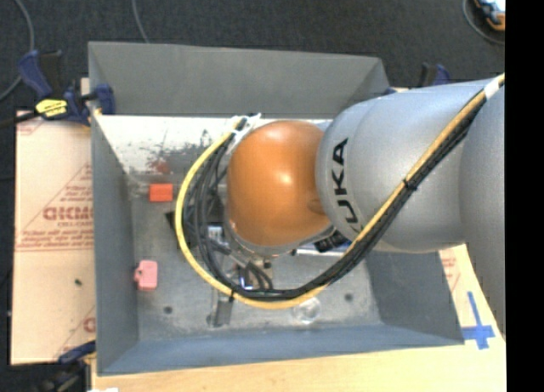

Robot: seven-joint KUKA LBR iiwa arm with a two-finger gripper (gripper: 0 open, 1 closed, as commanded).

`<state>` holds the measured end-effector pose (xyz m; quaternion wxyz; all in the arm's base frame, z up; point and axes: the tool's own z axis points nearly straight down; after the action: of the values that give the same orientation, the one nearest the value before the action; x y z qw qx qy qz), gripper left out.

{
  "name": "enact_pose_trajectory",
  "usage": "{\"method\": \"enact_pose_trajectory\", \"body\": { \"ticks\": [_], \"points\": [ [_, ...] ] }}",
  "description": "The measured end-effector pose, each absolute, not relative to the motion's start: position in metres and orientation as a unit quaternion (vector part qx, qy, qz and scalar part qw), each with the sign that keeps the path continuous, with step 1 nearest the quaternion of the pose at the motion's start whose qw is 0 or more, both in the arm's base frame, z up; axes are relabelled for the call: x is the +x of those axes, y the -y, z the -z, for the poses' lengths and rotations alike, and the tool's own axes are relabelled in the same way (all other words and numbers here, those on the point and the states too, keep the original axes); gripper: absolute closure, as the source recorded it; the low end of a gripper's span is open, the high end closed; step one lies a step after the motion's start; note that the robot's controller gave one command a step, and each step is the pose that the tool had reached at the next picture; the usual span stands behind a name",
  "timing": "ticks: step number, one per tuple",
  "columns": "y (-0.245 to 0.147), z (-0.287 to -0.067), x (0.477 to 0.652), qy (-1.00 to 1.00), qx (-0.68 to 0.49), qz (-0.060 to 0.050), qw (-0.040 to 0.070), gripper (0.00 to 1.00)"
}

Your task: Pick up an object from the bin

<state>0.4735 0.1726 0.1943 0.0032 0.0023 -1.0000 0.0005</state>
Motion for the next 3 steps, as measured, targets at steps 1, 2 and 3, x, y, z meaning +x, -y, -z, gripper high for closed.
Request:
{"method": "enact_pose_trajectory", "body": {
  "ticks": [1,2,3],
  "points": [
    [-0.172,-0.199,0.475,1.000,-0.001,0.001,-0.001,0.00],
    [-0.096,-0.067,0.580,0.996,0.085,0.000,0.002,0.00],
    [-0.102,-0.138,0.560,1.000,-0.012,0.001,-0.005,0.00]
  ]
}}
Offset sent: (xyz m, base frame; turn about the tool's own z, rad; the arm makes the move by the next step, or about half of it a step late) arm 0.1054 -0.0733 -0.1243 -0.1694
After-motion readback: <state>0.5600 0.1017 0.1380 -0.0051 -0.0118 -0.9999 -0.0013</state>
